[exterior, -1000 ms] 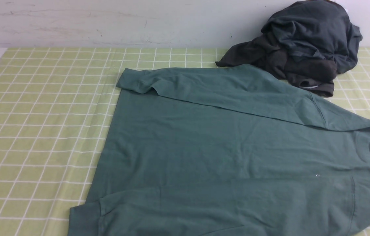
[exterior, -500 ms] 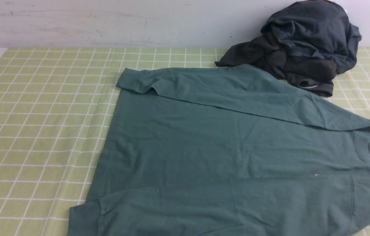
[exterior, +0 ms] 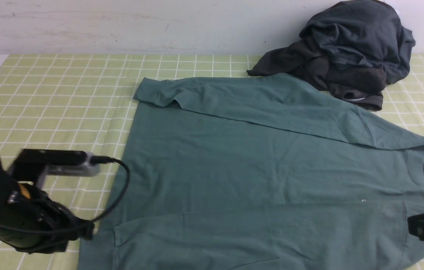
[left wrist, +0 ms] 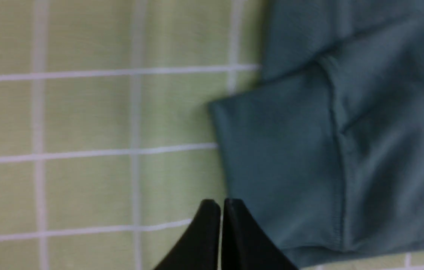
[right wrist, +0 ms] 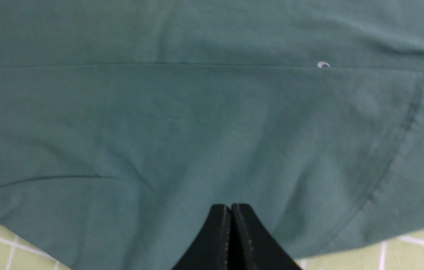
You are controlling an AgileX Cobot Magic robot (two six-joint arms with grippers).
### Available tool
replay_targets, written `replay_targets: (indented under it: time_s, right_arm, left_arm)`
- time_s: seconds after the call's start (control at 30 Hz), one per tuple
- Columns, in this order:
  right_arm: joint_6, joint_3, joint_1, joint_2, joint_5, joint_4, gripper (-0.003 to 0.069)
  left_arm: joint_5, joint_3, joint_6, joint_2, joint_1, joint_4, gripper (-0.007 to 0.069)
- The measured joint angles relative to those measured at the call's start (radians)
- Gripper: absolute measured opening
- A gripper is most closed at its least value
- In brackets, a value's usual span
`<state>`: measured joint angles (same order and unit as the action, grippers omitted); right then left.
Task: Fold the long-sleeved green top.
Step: Use the left arm to clamp the cuff closest to it, then use the left arm to drag and place the cuff at the centered position on the left edge of the fabric
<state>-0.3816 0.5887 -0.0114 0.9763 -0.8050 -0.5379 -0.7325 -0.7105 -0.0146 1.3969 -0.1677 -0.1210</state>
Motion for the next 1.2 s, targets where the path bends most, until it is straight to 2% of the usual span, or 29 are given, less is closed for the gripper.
replay_targets:
  time_s: [0.07, 0.1, 0.13, 0.17, 0.23, 0.27, 0.4, 0.47, 0.57, 0.67, 0.73, 0.77, 0.8, 0.83, 1.03, 1.2]
  right_arm:
    - [-0.055, 0.000, 0.000, 0.011, 0.015, -0.050, -0.0011]
    - [-0.134, 0.001, 0.000, 0.019, 0.029, -0.112, -0.0010]
    - [-0.142, 0.001, 0.000, 0.021, 0.032, -0.117, -0.0010]
    - [-0.202, 0.003, 0.001, 0.027, 0.039, -0.160, -0.0010]
    - [-0.236, 0.004, 0.001, 0.031, 0.040, -0.186, -0.0010]
    - [-0.273, 0.004, 0.001, 0.035, 0.043, -0.220, -0.0010]
    - [-0.291, 0.004, 0.001, 0.041, 0.047, -0.243, -0.0010]
    - [-0.294, 0.005, 0.001, 0.041, 0.047, -0.246, -0.0010]
    - [-0.295, 0.005, 0.001, 0.041, 0.047, -0.247, -0.0010]
    - [-0.295, 0.005, 0.001, 0.041, 0.047, -0.255, -0.0010]
    - [-0.295, 0.005, 0.001, 0.041, 0.048, -0.263, -0.0010]
    - [-0.295, 0.005, 0.001, 0.041, 0.048, -0.264, -0.0010]
    - [-0.295, 0.005, 0.001, 0.041, 0.048, -0.265, -0.0010]
    - [-0.295, 0.005, 0.001, 0.041, 0.048, -0.266, -0.0010]
    - [-0.295, 0.005, 0.001, 0.041, 0.048, -0.269, -0.0010]
    - [-0.300, 0.005, 0.001, 0.041, 0.048, -0.269, -0.0010]
  left_arm:
    - [0.001, -0.006, -0.028, 0.035, -0.003, -0.021, 0.0017]
    - [0.007, -0.015, -0.038, 0.072, -0.003, -0.031, 0.0047]
    - [0.009, -0.018, -0.038, 0.080, -0.003, -0.031, 0.0056]
    - [0.030, -0.027, -0.028, 0.103, -0.003, -0.028, 0.0104]
    - [0.054, -0.034, -0.015, 0.118, -0.003, -0.028, 0.0148]
    - [0.081, -0.045, 0.002, 0.136, -0.003, -0.028, 0.0225]
    - [0.110, -0.058, 0.024, 0.179, -0.003, -0.028, 0.0348]
    - [0.112, -0.059, 0.027, 0.200, -0.003, -0.028, 0.0365]
    - [0.124, -0.062, 0.028, 0.236, -0.003, -0.032, 0.0332]
    - [0.127, -0.073, 0.028, 0.239, -0.005, -0.039, 0.0227]
    - [0.124, -0.089, 0.028, 0.240, -0.005, -0.040, 0.0122]
    - [0.122, -0.089, 0.028, 0.240, -0.005, -0.040, 0.0112]
    - [0.108, -0.104, 0.027, 0.235, -0.005, -0.040, 0.0055]
    - [0.097, -0.114, 0.027, 0.229, -0.005, -0.040, 0.0036]
    - [0.038, -0.195, 0.015, 0.138, -0.005, -0.040, 0.0016]
    - [0.086, -0.297, -0.098, 0.109, -0.005, -0.040, 0.0016]
